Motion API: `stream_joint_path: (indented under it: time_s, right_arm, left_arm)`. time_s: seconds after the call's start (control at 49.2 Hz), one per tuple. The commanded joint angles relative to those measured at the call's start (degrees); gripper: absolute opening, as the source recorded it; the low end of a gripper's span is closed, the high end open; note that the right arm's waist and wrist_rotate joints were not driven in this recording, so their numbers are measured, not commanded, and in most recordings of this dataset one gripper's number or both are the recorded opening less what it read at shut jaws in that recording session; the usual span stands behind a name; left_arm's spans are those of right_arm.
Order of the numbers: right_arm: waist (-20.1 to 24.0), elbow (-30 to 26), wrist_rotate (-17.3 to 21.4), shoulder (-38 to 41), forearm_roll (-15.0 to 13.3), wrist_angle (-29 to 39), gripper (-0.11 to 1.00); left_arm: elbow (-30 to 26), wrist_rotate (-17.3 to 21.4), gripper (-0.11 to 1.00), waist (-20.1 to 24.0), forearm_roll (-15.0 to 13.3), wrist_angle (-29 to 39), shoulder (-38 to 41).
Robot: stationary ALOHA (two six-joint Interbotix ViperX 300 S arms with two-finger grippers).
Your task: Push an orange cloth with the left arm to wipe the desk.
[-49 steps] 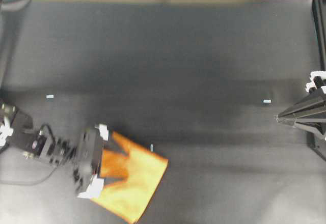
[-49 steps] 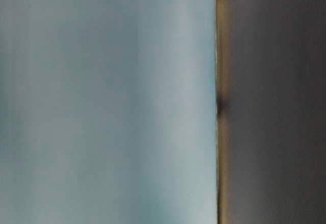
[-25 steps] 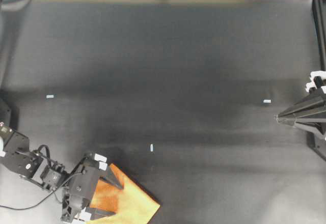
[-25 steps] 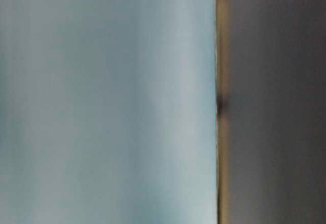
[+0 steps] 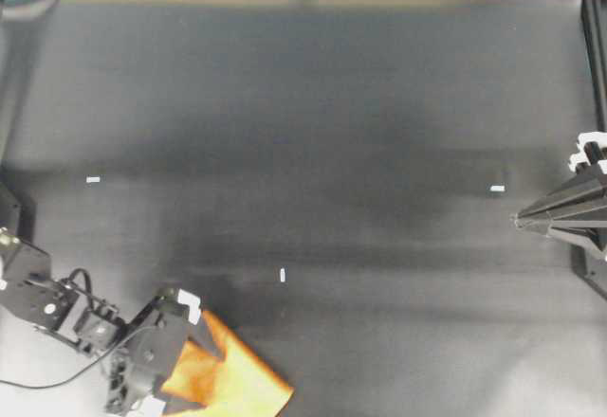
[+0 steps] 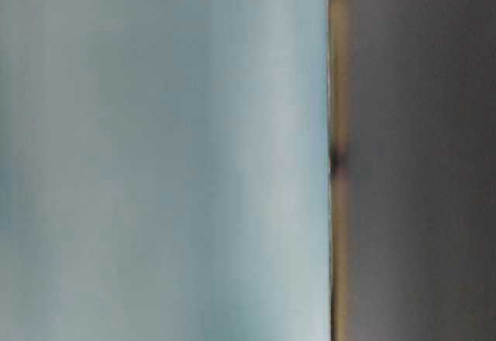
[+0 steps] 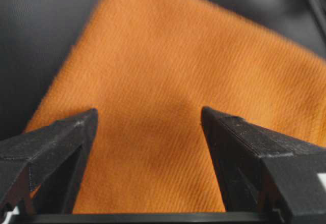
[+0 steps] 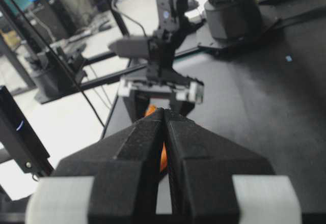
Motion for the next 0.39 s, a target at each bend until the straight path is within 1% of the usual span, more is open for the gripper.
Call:
stream_joint_path:
  time_s: [0.0, 0.061, 0.183, 0.264, 0.366]
  right_arm:
    - [0.0, -0.4, 0.0, 0.1, 0.1, -0.4, 0.00]
    - [0.0, -0.4, 0.0, 0.0, 0.1, -0.4, 0.00]
    - [0.0, -0.2, 0.1, 0.0, 0.2, -0.3, 0.00]
    - [-0.1, -0.2, 0.1, 0.0, 0.1, -0.3, 0.00]
    - [0.0, -0.1, 0.0, 0.0, 0.1, -0.3, 0.00]
  left_arm:
    - [0.4, 2.0, 0.78, 1.6, 0.2, 0.2, -5.7]
    - [0.7, 3.6, 0.78, 2.1, 0.2, 2.5, -8.4]
    - [0.9, 6.1, 0.78, 3.0, 0.2, 10.9, -13.5]
    - [0.9, 6.8, 0.78, 3.8, 0.2, 17.1, -17.1]
    - [1.1, 7.1, 0.78, 4.5, 0.2, 22.0, -21.7]
